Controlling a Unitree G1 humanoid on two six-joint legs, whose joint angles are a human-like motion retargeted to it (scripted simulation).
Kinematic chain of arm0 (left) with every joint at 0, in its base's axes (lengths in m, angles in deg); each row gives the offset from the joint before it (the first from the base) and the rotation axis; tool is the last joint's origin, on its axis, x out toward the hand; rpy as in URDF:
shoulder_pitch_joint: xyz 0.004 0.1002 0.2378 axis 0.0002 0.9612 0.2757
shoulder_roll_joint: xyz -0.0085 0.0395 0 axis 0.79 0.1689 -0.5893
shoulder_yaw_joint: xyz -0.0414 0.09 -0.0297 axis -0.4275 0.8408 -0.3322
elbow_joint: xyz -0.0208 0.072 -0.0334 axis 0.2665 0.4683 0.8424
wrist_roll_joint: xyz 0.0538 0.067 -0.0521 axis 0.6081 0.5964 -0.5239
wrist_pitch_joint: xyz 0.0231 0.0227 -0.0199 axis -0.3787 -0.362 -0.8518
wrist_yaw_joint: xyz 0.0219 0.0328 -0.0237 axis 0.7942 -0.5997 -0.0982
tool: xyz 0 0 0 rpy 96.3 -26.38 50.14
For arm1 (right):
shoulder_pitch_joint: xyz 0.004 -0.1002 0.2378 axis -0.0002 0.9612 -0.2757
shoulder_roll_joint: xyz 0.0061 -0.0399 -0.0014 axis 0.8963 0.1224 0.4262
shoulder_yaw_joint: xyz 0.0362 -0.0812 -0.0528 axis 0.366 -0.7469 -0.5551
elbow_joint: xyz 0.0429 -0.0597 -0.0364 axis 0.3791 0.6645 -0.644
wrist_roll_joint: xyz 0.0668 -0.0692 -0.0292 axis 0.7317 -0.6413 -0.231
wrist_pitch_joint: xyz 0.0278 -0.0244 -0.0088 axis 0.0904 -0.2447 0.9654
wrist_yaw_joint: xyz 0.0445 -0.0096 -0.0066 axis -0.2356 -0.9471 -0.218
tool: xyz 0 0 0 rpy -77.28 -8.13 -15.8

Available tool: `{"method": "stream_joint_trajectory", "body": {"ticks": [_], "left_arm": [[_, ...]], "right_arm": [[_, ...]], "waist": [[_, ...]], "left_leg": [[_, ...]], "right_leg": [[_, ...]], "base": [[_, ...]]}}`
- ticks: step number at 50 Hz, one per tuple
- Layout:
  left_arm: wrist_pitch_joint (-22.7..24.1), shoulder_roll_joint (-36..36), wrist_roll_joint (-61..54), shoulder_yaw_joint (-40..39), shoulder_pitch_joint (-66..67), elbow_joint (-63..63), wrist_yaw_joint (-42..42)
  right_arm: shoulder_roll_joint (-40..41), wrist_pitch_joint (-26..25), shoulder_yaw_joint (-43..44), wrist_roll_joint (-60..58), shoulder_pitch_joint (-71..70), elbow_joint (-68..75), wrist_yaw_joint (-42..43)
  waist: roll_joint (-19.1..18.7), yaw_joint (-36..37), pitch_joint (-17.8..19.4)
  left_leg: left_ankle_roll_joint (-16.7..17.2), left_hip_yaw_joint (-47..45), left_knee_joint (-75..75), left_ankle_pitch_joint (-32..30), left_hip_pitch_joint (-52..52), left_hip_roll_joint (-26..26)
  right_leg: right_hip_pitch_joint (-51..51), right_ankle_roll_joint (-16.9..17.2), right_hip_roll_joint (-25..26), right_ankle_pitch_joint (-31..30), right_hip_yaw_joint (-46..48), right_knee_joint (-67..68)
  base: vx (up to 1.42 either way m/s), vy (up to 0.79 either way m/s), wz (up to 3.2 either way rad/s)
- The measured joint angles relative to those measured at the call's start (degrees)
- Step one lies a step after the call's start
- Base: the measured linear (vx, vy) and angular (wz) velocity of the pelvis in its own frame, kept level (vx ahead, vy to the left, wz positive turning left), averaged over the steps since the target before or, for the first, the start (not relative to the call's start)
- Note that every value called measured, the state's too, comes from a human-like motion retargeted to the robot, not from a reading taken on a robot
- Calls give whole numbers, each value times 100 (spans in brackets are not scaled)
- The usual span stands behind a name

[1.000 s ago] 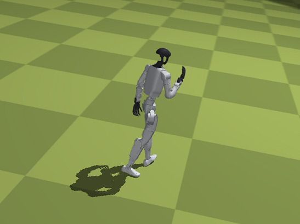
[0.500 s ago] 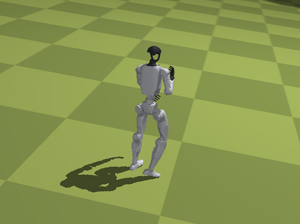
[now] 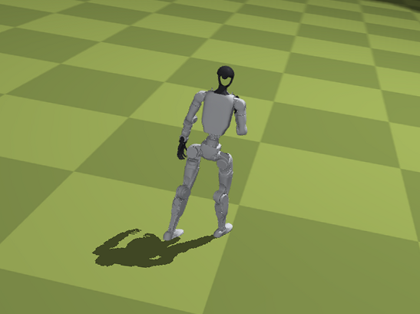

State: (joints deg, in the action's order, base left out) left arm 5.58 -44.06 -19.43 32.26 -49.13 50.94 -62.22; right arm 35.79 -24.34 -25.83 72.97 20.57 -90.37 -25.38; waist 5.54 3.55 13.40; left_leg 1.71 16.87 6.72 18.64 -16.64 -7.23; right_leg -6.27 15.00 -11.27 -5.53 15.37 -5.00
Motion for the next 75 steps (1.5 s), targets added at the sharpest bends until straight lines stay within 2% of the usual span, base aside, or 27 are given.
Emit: {"method": "stream_joint_trajectory", "body": {"ticks": [4,7,10,13,16,20,25,30,35,38,43,46,49,53,55,60,63,67,71,75], "left_arm": [[-29,122,-257,-253,1025,-249,-209],[31,205,-505,-387,1769,-639,-359],[91,212,-708,-492,2323,-962,-442],[131,121,-847,-556,2622,-1086,-469],[136,-13,-919,-560,2796,-1078,-471],[71,-238,-918,-487,2738,-933,-462],[20,-432,-706,-387,2631,-809,-509],[91,-518,-512,-431,2569,-746,-601],[204,-493,-521,-614,2604,-712,-641],[229,-432,-594,-758,2604,-641,-642],[229,-269,-772,-896,2546,-383,-639],[248,-138,-835,-807,2448,-202,-629],[281,21,-772,-560,2230,-69,-599],[257,267,-490,-113,1644,-55,-441],[200,374,-332,47,1196,-120,-270],[50,463,-55,110,-213,-442,161],[42,394,-68,22,-1070,-748,307],[114,250,-207,-77,-2045,-1283,397],[225,138,-488,-57,-2747,-1898,438],[264,89,-629,25,-3162,-2401,472]], "right_arm": [[-97,55,-20,249,25,24,49],[-163,199,-13,406,8,24,239],[-243,382,34,501,-93,36,489],[-320,566,94,523,-276,90,725],[-356,674,135,463,-412,136,876],[-386,706,221,297,-686,253,969],[-334,648,301,64,-842,281,887],[-234,684,281,-90,-925,269,763],[-171,744,211,-170,-960,236,691],[-141,746,176,-192,-1004,234,670],[-32,735,89,-177,-1005,262,636],[57,754,25,-75,-872,267,605],[136,777,-25,82,-649,257,560],[189,752,-42,253,-322,234,592],[178,708,-11,357,-196,216,675],[88,624,88,564,4,183,847],[32,584,118,564,67,183,851],[-14,504,137,503,101,183,794],[-37,336,179,418,63,172,771],[0,76,243,163,-40,144,750]], "waist": [[75,20,-187],[219,87,-333],[312,160,-445],[335,273,-468],[346,426,-445],[197,735,-298],[-143,1053,-136],[-383,1274,11],[-364,1393,74],[-305,1426,49],[-197,1415,-111],[-155,1344,-245],[-190,1238,-386],[-287,1069,-614],[-315,965,-686],[-401,643,-623],[-443,401,-513],[-428,43,-342],[-246,-311,-130],[-59,-528,125]], "left_leg": [[42,68,894,-705,392,-286],[10,-353,2012,-1075,1026,-512],[-200,-1129,3110,-1078,1774,-484],[-540,-1955,3611,-681,2278,-241],[-781,-2526,3286,-246,2461,-125],[-818,-2912,1985,-115,2446,-65],[-555,-3187,155,-794,2393,133],[-90,-3374,-1015,-1519,2534,278],[184,-3783,-1172,-1248,2849,343],[175,-4096,-1172,-1092,2857,394],[78,-4236,-1172,-1325,2612,494],[38,-4145,-1172,-1380,2348,554],[10,-4030,-1134,-1199,2033,670],[-47,-3824,-848,-774,1829,878],[-78,-3687,-696,-598,1788,915],[-118,-3291,-437,-268,1564,862],[-116,-3015,-399,-137,1359,780],[-51,-2635,-425,-2,1054,616],[7,-2257,-439,145,705,288],[8,-1956,-445,349,239,37]], "right_leg": [[281,-1,-220,294,45,4],[405,-4,-406,458,52,36],[454,-25,-529,650,61,134],[504,-63,-556,839,33,254],[593,-100,-545,997,-17,355],[739,-137,-342,1188,-159,455],[1047,-156,112,1425,-284,502],[1462,-211,474,1632,-412,500],[1858,-206,571,1788,-560,488],[2048,-213,611,1840,-685,510],[2270,-294,682,1796,-986,715],[2303,-332,712,1548,-1217,1102],[2117,-352,798,994,-1422,1937],[1201,-361,935,100,-1487,3885],[649,-416,942,-107,-1428,4803],[-289,-985,620,581,-910,5705],[-559,-1202,457,1008,-580,5286],[-696,-1154,451,1170,-393,3896],[-562,-862,411,483,-510,1838],[-395,-349,292,-410,-413,145]], "base": [[48,-24,34],[42,-26,18],[38,-23,13],[35,-19,-2],[34,-15,-21],[33,-11,-43],[35,-7,-38],[38,-5,-37],[43,0,-37],[48,3,-43],[54,8,-48],[58,14,-33],[58,18,-10],[51,19,19],[45,17,46],[40,15,70],[38,10,88],[38,5,93],[41,-1,91],[47,-6,61]]}}
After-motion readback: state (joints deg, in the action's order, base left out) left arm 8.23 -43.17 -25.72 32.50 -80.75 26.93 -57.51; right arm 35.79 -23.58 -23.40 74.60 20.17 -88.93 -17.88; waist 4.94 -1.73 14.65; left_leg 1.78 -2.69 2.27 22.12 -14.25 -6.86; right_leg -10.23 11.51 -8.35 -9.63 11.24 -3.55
